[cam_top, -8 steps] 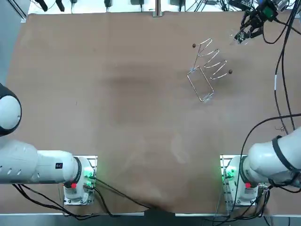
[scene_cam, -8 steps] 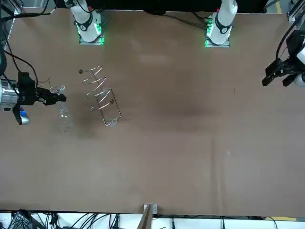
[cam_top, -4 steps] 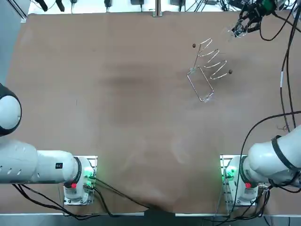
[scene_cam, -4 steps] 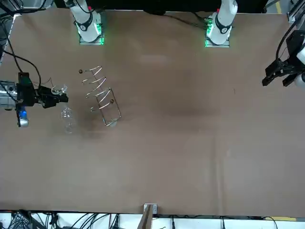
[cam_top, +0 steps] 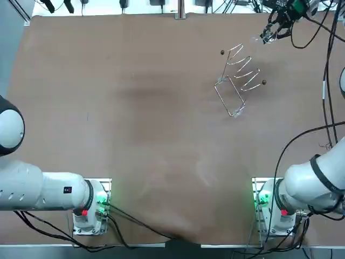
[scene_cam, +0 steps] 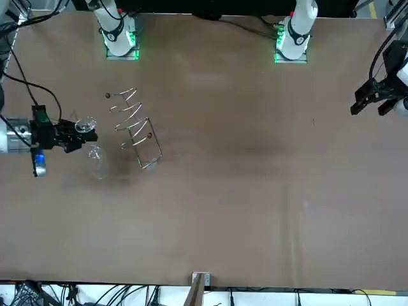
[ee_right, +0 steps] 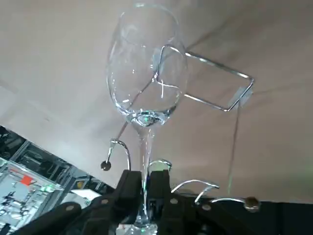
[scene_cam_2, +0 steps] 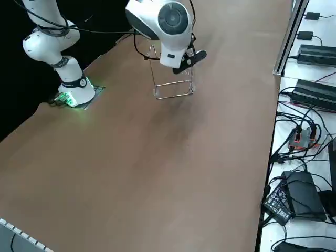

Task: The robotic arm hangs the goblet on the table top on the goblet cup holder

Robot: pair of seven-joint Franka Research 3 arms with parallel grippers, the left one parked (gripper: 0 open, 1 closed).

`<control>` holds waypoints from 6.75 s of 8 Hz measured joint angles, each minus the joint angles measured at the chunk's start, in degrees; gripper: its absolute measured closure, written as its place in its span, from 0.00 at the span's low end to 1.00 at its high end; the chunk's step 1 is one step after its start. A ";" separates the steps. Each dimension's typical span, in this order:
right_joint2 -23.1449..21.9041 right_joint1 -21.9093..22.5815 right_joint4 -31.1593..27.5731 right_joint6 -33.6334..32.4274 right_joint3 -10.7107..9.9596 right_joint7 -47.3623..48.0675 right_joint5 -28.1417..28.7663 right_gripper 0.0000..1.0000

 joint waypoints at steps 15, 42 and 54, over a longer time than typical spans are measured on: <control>3.25 5.74 0.73 2.11 0.03 9.94 3.67 0.89; 1.17 9.61 -5.12 4.09 -0.16 11.03 3.61 0.89; 1.37 11.81 -6.65 6.06 -0.13 13.69 4.21 0.89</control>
